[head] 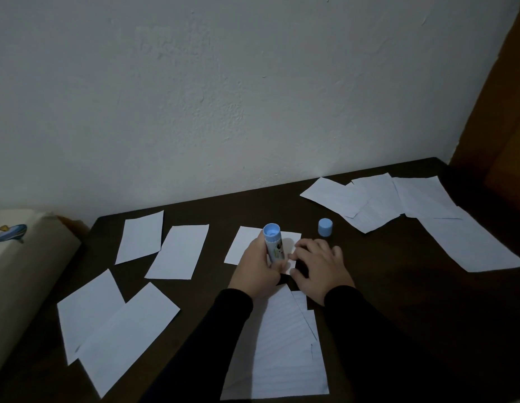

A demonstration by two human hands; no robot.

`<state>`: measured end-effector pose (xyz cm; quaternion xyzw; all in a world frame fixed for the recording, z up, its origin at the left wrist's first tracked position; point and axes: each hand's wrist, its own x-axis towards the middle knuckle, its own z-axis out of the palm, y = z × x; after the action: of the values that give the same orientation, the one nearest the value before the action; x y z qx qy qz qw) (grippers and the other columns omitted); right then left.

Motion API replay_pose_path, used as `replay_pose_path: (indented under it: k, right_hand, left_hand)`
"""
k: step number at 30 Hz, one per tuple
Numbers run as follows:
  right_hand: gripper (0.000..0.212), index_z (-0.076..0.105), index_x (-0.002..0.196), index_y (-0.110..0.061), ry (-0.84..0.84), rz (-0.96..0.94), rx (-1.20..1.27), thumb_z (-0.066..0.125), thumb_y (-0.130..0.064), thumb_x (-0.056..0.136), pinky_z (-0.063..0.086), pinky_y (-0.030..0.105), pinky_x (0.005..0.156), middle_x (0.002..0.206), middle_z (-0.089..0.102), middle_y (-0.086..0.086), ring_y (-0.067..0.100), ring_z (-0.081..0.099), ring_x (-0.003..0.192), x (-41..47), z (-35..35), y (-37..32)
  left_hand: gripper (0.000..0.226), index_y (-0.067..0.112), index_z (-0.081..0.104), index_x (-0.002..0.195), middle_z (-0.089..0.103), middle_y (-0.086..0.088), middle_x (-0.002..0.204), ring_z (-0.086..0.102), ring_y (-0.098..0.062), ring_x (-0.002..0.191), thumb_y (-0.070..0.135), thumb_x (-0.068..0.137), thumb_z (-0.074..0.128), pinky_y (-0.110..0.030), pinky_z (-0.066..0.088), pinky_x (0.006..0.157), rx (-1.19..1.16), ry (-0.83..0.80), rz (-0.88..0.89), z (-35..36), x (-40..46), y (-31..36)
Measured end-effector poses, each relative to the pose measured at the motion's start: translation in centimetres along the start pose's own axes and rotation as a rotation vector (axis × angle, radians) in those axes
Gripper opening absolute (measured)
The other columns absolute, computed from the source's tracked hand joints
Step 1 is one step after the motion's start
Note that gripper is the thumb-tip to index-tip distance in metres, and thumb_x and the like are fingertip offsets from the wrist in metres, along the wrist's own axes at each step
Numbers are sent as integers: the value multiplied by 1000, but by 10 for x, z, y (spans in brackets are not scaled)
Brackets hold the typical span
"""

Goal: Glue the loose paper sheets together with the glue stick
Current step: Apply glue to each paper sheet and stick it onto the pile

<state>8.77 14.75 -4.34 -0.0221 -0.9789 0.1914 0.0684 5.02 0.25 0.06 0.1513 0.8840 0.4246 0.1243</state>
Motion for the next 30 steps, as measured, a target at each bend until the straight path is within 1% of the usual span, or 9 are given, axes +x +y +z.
replay_pose_path:
  k: [5,8,13,17,20,22,25,27,30]
  right_hand:
    - [28,54,118,-36,-18,7,-4,50,-40,90,24,35,100,133,39,-15,9,31,125,1,0,0]
    - [28,55,118,-35,-6,2,-6,49,-39,91,23,35,99,132,39,-15,10,31,124,0,0,1]
    - [28,56,118,-34,-8,1,12,50,-38,91,24,35,100,132,40,-14,9,31,124,0,0,-1]
    - [28,56,118,-34,-13,7,15,51,-38,91,24,35,101,132,40,-14,10,31,125,1,-1,-1]
    - [28,55,118,-34,-21,4,9,51,-38,90,23,35,100,131,40,-14,9,31,124,1,-1,0]
    - [27,55,117,-35,-16,2,13,51,-38,90,23,34,99,130,40,-15,9,32,123,0,0,0]
    - [26,55,114,-34,-5,-5,13,51,-39,89,24,35,99,130,39,-14,9,33,124,0,1,1]
    - [25,54,113,-34,-8,-1,11,52,-39,88,24,36,102,135,37,-13,10,31,127,0,1,0]
    - [27,52,114,-35,-23,10,13,53,-38,87,22,38,105,143,34,-13,11,25,133,0,1,0]
  left_hand:
    - [44,24,47,124,54,3,128,50,-16,122,14,87,67,-31,41,98,35,96,-102,-20,3,-9]
    - [45,22,46,126,53,1,132,49,-19,126,12,88,67,-37,41,103,20,125,-150,-33,2,-17]
    - [45,21,43,129,54,0,130,49,-21,125,15,90,64,-36,41,101,-24,256,-165,-41,1,-35]
    - [40,21,43,125,49,6,116,51,-19,121,16,91,62,-34,41,100,-39,343,-145,-34,0,-43]
    - [40,19,41,126,48,-1,121,52,-20,119,14,92,61,-37,43,104,-11,423,-148,-31,2,-44]
    - [43,17,41,129,46,-3,119,53,-20,115,14,92,62,-37,45,102,-32,479,-162,-32,5,-47]
    - [44,19,39,129,49,-1,122,53,-19,117,16,91,63,-33,44,99,-214,587,-164,-37,5,-51]
    - [55,21,30,137,48,1,128,50,-15,119,16,92,62,-31,41,100,-404,670,-179,-40,4,-46]
    - [61,22,25,141,48,-3,133,50,-17,120,16,93,61,-29,39,97,-479,714,-185,-40,5,-37]
